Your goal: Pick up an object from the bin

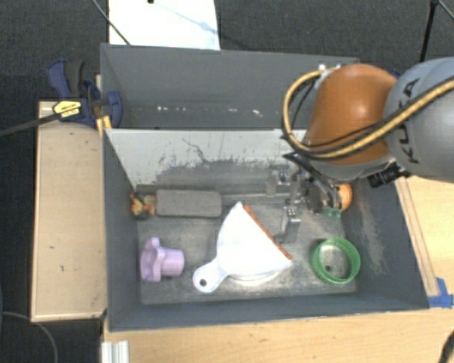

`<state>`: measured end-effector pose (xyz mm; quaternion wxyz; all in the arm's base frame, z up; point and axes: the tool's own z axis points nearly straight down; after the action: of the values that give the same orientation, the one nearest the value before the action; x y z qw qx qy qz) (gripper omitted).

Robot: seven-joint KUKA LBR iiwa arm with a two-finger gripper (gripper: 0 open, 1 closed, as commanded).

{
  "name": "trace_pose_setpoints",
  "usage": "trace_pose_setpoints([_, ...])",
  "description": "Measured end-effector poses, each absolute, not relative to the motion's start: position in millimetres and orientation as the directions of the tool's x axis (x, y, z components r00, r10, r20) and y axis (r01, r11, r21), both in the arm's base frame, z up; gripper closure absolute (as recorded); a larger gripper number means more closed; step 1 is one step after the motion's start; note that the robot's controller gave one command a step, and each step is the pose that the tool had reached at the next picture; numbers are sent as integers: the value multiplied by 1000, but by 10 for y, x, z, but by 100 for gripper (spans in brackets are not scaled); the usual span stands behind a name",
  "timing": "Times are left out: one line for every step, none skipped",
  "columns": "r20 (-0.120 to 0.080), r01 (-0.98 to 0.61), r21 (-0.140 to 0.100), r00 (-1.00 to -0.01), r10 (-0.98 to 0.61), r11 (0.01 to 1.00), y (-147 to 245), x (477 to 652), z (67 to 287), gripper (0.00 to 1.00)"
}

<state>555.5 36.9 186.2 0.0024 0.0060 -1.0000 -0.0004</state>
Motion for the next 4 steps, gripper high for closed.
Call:
trace_pose_setpoints([-3, -11, 1, -1000, -11, 1000, 367, 5572, 1903, 0])
trace_pose_setpoints([-11, 31, 1, -999, 31, 1000, 551, 5514, 1438, 0])
trace_pose_setpoints([-3, 61, 0, -998, 61, 998, 1040, 5454, 957, 0])
trace_pose_setpoints([-2, 318, 3, -948, 318, 948, 1149, 5593, 725, 100])
